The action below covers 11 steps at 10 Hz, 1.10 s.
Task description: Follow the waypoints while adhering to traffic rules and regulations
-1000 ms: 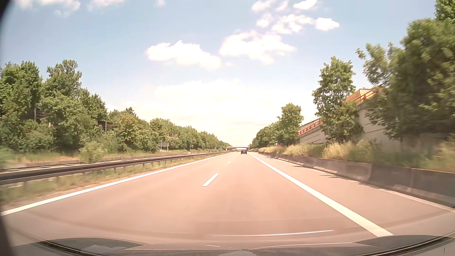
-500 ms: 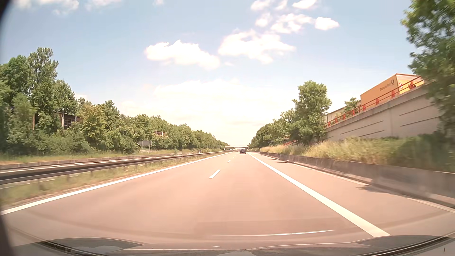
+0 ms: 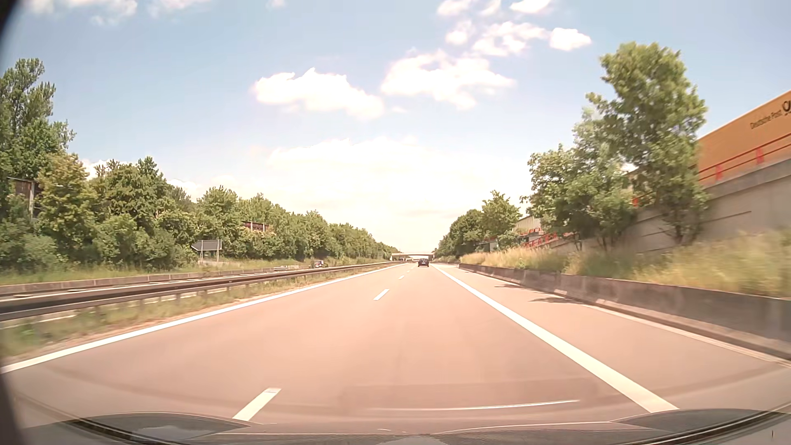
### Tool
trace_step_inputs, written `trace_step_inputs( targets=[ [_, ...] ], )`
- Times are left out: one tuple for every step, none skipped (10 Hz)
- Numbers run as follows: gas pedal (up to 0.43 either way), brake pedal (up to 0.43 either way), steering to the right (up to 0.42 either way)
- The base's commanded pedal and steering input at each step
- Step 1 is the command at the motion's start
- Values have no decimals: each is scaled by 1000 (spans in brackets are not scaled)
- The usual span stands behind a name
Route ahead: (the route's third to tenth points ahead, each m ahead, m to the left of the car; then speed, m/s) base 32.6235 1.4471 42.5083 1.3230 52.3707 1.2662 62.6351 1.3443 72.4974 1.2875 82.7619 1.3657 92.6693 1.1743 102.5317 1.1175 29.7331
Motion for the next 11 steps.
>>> trace_step_inputs(
  targets=[
    [169, 12, -2],
    [169, 12, -2],
    [169, 6, -1],
    [169, 12, 0],
    [169, 12, 0],
    [169, 6, 0],
    [169, 12, -1],
    [169, 12, -1],
    [177, 12, -1],
    [177, 12, 0],
    [197, 12, 2]
  ],
)
